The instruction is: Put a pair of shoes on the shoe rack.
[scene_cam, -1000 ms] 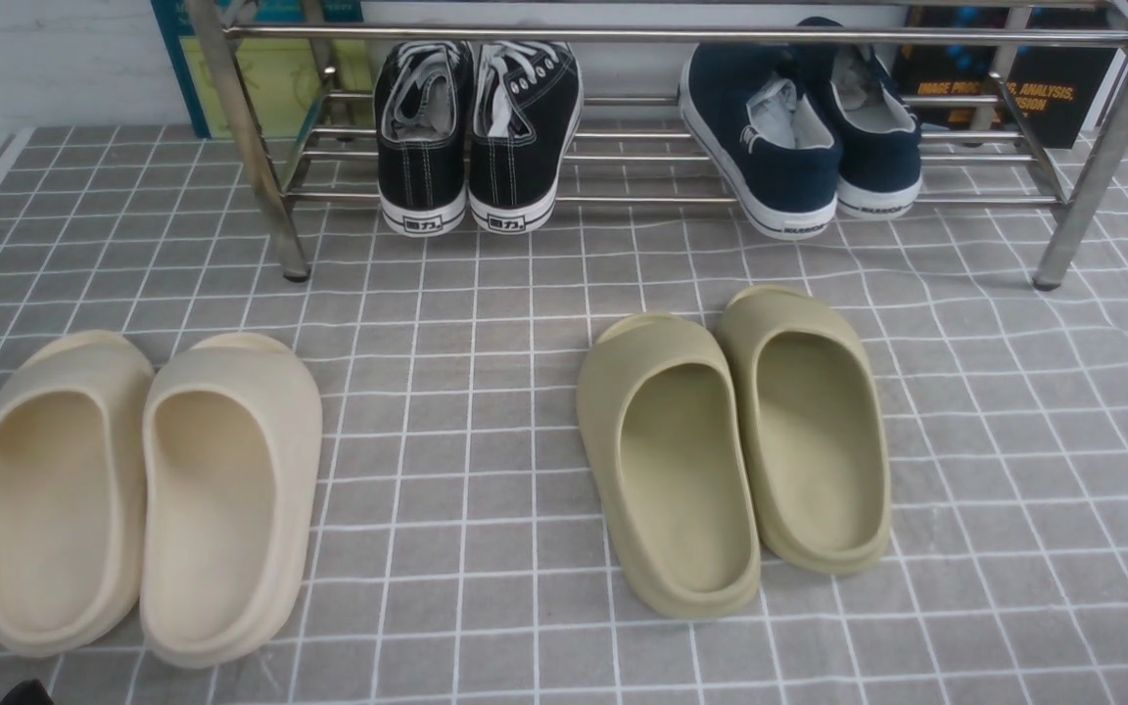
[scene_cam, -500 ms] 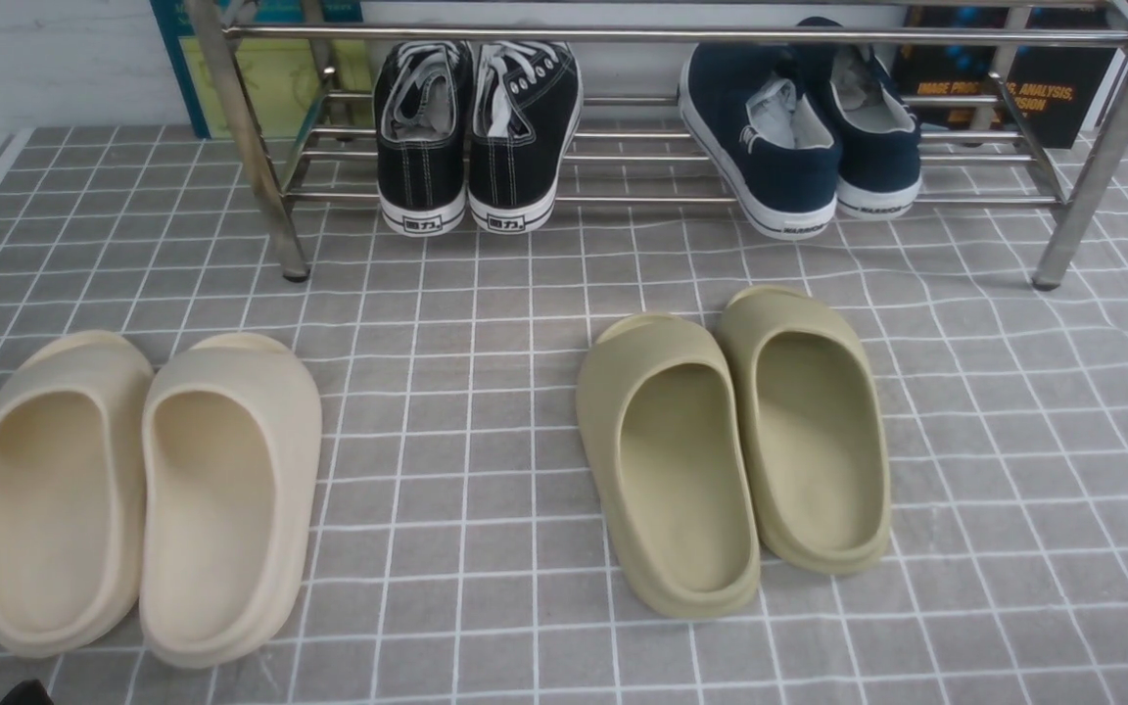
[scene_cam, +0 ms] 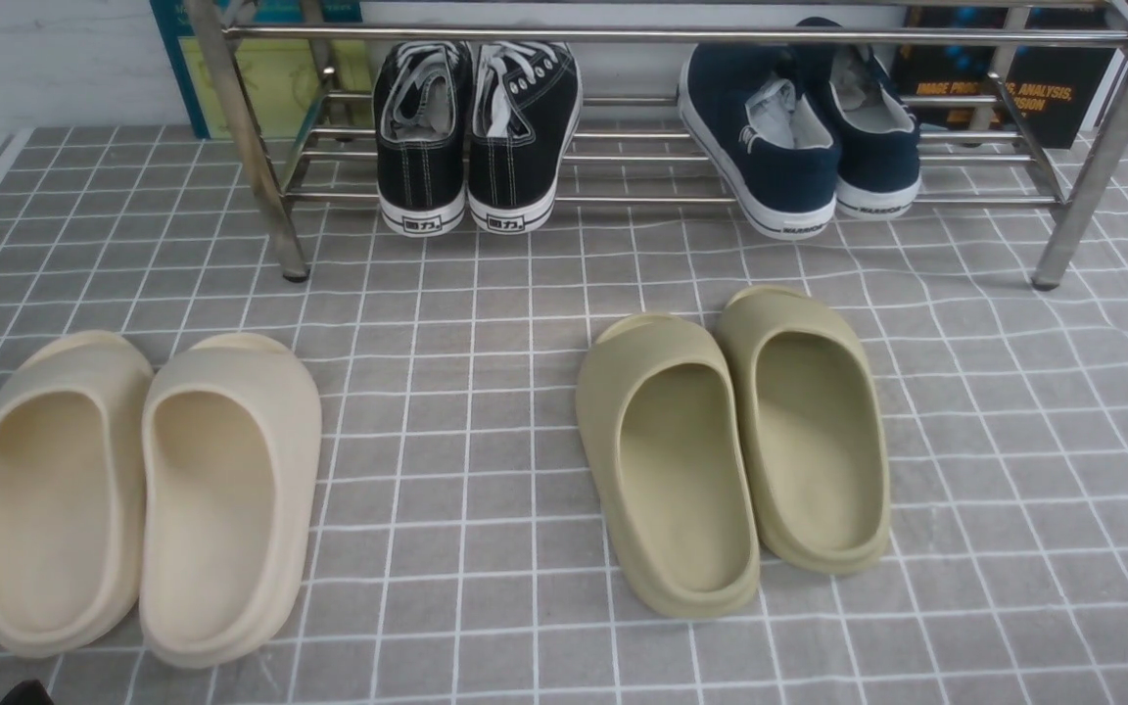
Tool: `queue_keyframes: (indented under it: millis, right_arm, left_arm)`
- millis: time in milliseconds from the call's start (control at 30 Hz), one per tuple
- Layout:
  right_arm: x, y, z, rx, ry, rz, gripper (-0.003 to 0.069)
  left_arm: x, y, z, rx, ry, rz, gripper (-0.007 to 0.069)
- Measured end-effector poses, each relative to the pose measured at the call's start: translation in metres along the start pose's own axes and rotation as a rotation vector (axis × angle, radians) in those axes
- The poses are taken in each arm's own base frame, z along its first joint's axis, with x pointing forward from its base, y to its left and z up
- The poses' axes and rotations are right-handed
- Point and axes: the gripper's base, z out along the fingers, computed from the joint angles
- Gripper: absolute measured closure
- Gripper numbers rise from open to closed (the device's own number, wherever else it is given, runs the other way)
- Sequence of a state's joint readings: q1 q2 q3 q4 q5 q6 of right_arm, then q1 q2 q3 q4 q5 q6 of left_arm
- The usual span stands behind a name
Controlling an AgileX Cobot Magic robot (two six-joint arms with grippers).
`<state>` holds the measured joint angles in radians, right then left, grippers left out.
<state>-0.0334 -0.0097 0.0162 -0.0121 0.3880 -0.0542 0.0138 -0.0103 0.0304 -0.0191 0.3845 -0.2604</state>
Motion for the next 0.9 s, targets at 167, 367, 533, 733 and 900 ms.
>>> queue_keyframes:
  millis: [167, 367, 533, 733, 900]
  right_arm:
    - [0.0000, 0.0000, 0.0000, 0.000, 0.000, 0.000, 0.0598]
    - [0.0000, 0.0000, 0.0000, 0.000, 0.000, 0.000, 0.0587]
    - [0.0000, 0.0000, 0.0000, 0.000, 0.000, 0.000, 0.0587]
    - [0.0000, 0.0000, 0.0000, 0.000, 0.000, 0.000, 0.0583]
    - [0.0000, 0.0000, 0.0000, 0.000, 0.000, 0.000, 0.0583]
  left_arm:
    - [0.0000, 0.0000, 0.0000, 0.000, 0.000, 0.000, 0.0387]
    - [0.0000, 0.0000, 0.0000, 0.000, 0.000, 0.000, 0.0387]
    - [0.0000, 0.0000, 0.0000, 0.000, 0.000, 0.000, 0.0387]
    - [0.0000, 0.0000, 0.0000, 0.000, 0.000, 0.000, 0.0387]
    - [0.0000, 0.0000, 0.0000, 0.000, 0.000, 0.000, 0.0387]
